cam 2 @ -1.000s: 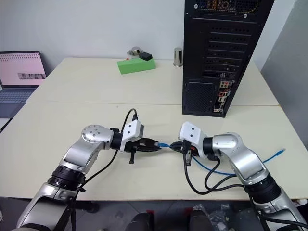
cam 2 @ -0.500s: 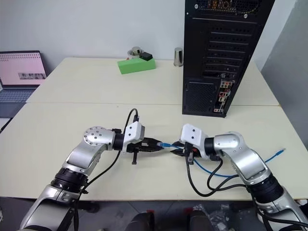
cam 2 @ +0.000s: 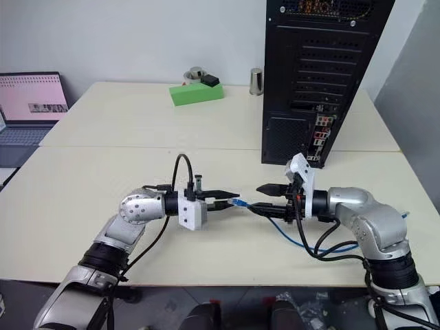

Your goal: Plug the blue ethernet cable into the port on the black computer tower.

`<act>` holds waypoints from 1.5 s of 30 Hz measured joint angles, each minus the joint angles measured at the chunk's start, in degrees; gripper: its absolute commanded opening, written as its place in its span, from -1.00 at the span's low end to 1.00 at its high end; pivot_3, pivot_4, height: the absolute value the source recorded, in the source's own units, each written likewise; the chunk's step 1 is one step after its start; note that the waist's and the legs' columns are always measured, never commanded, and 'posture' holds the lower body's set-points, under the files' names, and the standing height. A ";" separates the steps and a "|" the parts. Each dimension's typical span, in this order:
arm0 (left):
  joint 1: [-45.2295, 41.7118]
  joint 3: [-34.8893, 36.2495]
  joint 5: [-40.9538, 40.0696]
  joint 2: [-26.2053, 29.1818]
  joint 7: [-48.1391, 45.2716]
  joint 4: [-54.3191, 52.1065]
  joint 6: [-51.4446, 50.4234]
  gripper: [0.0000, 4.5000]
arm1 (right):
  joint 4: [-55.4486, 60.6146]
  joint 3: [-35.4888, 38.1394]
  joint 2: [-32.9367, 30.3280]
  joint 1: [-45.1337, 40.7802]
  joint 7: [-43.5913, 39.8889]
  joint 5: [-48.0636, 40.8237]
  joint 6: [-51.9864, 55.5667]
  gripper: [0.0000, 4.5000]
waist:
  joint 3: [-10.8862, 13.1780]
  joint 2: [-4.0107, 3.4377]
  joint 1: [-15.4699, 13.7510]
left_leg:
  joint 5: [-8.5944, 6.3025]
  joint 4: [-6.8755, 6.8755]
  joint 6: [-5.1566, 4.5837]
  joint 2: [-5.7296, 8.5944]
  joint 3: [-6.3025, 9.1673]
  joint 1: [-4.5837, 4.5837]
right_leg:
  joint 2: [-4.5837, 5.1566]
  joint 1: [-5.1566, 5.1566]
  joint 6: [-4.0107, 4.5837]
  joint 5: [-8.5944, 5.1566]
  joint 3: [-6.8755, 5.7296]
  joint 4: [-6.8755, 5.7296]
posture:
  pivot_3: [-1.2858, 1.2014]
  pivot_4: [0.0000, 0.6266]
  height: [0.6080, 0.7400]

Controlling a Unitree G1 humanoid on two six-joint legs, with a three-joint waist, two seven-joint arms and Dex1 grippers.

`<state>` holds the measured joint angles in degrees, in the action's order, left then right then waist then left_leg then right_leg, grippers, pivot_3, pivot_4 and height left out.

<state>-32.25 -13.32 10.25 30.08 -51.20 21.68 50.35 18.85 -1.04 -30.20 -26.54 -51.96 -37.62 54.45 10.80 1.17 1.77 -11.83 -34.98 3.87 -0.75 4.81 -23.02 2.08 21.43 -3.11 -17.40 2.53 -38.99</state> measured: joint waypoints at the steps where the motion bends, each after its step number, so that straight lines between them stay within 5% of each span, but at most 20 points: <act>1: -0.43 0.14 1.64 0.00 2.27 1.20 3.45 -0.91 | 0.20 0.45 0.92 0.29 1.11 -1.33 1.40 0.45 | 0.00 0.00 -0.02 | 0.00 0.00 0.00 0.00 0.01 0.00 | 0.00 0.00 0.00 0.00 -0.01 0.00 | 0.03 -0.52 1.00; 11: -2.82 0.32 8.92 0.27 15.07 5.65 15.56 -0.91 | 1.56 0.40 5.02 0.82 6.59 -5.60 4.88 0.45 | 0.00 0.00 0.07 | 0.00 0.00 0.00 0.00 0.01 0.01 | 0.00 0.01 -0.01 0.00 -0.03 -0.03 | 0.03 -0.52 1.00; 27: -4.18 -0.53 12.66 2.01 22.31 7.19 17.62 -0.91 | 0.24 0.51 5.02 0.74 7.86 -6.53 4.93 -0.99 | 0.00 0.00 0.10 | 0.00 0.00 0.00 0.00 0.00 0.01 | -0.01 0.01 -0.01 0.00 -0.03 -0.03 | 0.03 -0.52 1.00; 37: -4.18 -1.46 12.59 2.65 23.19 7.17 17.48 -0.91 | -0.71 0.50 4.92 0.58 8.17 -7.69 5.12 -1.00 | 0.00 0.00 0.10 | 0.00 0.01 0.00 0.00 0.01 0.01 | -0.01 0.01 -0.01 0.00 -0.04 -0.03 | 0.03 -0.52 1.00; 39: -4.17 -2.12 12.36 2.86 23.07 7.17 17.09 -0.60 | -1.10 0.41 4.76 0.55 8.16 -7.82 5.46 -1.00 | 0.00 0.00 0.10 | 0.00 0.01 0.00 0.00 0.00 0.01 | -0.01 0.01 -0.01 0.00 -0.03 -0.03 | 0.03 -0.52 1.00; 45: -2.73 -3.34 7.15 3.57 19.07 8.72 10.42 -0.11 | -1.28 0.70 3.63 -0.22 8.33 -8.26 5.59 -1.00 | -0.01 -0.01 0.23 | 0.00 0.01 0.00 -0.01 0.02 0.01 | -0.02 0.02 -0.01 0.00 -0.05 -0.05 | 0.03 -0.52 1.00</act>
<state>-34.98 -16.66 17.40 33.65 -32.12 30.40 60.77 17.57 -0.34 -26.56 -26.76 -43.64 -45.88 60.05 10.79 1.16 2.00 -11.83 -34.97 3.87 -0.76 4.82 -23.01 2.06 21.45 -3.12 -17.41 2.48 -39.04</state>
